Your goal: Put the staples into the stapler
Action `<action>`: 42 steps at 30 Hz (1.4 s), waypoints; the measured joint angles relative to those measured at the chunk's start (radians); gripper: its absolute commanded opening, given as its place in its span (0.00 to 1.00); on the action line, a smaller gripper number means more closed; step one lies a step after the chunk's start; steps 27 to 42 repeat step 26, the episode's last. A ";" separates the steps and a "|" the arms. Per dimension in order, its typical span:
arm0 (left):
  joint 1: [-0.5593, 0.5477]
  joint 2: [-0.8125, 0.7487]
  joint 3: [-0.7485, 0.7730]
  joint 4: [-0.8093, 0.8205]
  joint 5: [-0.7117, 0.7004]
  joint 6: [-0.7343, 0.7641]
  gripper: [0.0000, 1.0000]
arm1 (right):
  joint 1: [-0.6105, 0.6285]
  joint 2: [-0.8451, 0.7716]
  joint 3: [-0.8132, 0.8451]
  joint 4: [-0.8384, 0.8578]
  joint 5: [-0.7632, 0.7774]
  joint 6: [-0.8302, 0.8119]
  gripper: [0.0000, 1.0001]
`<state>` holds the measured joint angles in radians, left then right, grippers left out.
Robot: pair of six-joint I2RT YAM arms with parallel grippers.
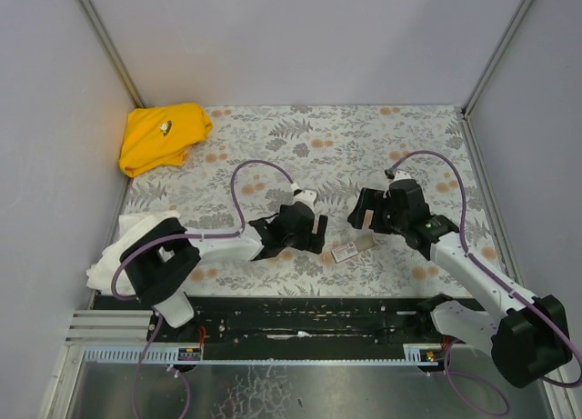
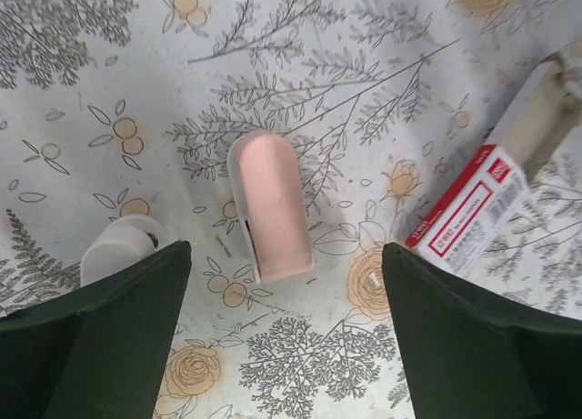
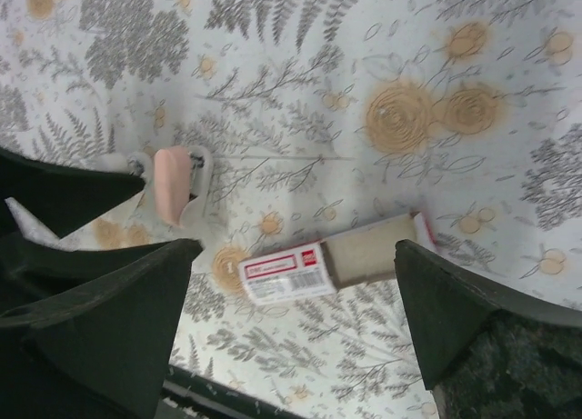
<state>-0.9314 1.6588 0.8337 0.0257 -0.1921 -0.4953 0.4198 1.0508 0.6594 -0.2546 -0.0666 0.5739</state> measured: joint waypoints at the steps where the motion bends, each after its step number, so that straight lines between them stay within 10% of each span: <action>1: 0.007 -0.010 0.000 0.000 0.013 0.003 0.87 | -0.009 0.006 0.000 0.006 -0.002 -0.018 0.99; 15: 0.734 -0.540 -0.381 0.233 -0.038 -0.085 1.00 | -0.454 -0.157 -0.194 0.367 0.064 -0.171 0.99; 26: 0.769 -0.505 -0.452 0.390 -0.298 0.060 1.00 | -0.454 -0.058 -0.459 0.746 0.314 -0.253 0.99; 42: 0.769 -0.505 -0.452 0.390 -0.298 0.060 1.00 | -0.454 -0.058 -0.459 0.746 0.314 -0.253 0.99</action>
